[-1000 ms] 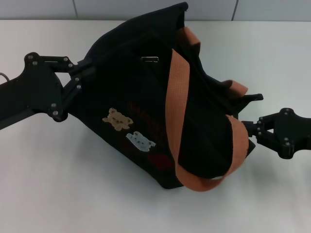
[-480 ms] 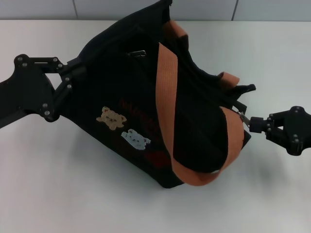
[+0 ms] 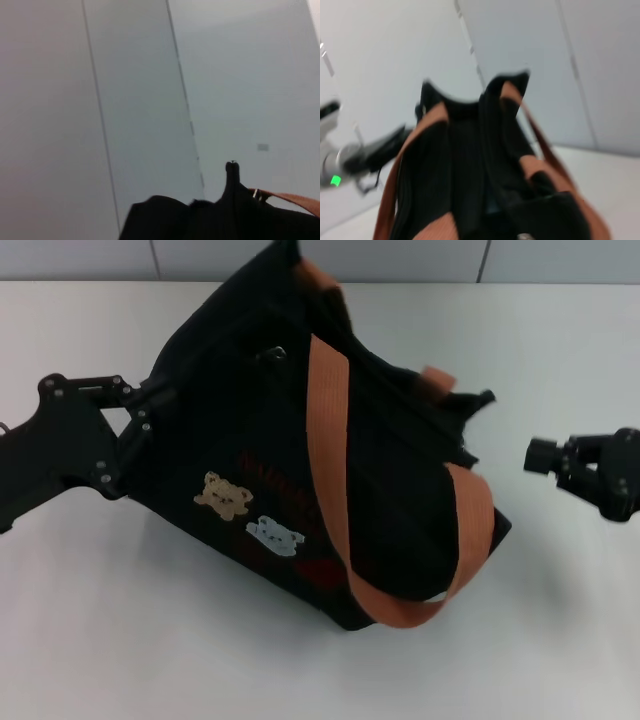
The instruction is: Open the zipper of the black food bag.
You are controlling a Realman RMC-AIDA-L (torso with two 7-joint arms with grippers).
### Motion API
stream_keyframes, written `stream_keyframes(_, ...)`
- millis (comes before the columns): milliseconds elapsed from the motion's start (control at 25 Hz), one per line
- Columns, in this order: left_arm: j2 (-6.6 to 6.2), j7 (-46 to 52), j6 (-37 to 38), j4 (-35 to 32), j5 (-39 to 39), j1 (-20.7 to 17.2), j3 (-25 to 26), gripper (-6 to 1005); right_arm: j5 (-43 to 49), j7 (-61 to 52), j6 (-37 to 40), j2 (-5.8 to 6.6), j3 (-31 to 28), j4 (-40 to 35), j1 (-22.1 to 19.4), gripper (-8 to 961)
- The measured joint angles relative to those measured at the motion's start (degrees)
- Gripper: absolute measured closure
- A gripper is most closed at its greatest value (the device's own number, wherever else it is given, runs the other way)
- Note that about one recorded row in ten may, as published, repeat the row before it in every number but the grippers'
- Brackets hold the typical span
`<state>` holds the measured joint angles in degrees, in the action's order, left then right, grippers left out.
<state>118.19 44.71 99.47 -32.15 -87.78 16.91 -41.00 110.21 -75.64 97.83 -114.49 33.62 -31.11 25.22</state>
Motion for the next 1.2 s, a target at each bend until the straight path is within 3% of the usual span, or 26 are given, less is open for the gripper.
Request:
stream_keyframes(120, 0.15, 0.57, -3.02, 3.0, 0.01, 0.16, 1.02, 930, -0.03, 0.05, -0.22, -0.81, -4.55, 0.07, 0.25, 907)
stream_keyframes(280, 0.31, 1.24, -7.2, 9.41, 0.08, 2.04, 3.17, 932, -0.05, 1.13, -0.35, -1.74, -12.4, 1.01, 0.49, 793)
stream_keyframes(440, 0.6, 1.19, -10.74, 17.75, 0.14, 6.54, 3.74, 934, -0.09, 1.29, -0.7, -2.01, -16.31, 1.58, 0.85, 676)
stream_keyframes(640, 0.97, -1.85, -13.58, 26.13, 0.25, 11.12, 8.24, 865, -0.21, 1.96, -2.11, -2.44, -17.76, 1.68, 1.13, 527)
stream_keyframes(760, 0.99, -4.75, -13.42, 29.8, 0.26, 12.71, 11.62, 740, -0.67, 3.04, -2.65, -2.69, -17.81, 2.02, 1.03, 411)
stream_keyframes(880, 0.81, -4.56, -11.81, 29.83, 0.25, 12.61, 12.54, 614, -1.18, 3.14, -2.11, -2.99, -17.56, 1.66, 0.49, 282)
stream_keyframes(960, 0.47, -3.44, -8.85, 27.76, 0.24, 11.09, 12.82, 534, -0.9, 2.33, -0.72, -2.55, -16.6, 1.31, 0.24, 220)
stream_keyframes(1080, 0.16, 0.38, -3.27, 21.11, -0.45, 7.58, 12.32, 413, 1.2, 1.21, 5.21, -1.22, -11.24, -0.34, -0.01, 127)
stream_keyframes(1200, -0.53, 5.65, 1.6, 12.73, -3.68, 4.83, 9.08, 290, 3.79, 1.22, 12.74, -0.84, -4.32, -3.54, -0.11, 126)
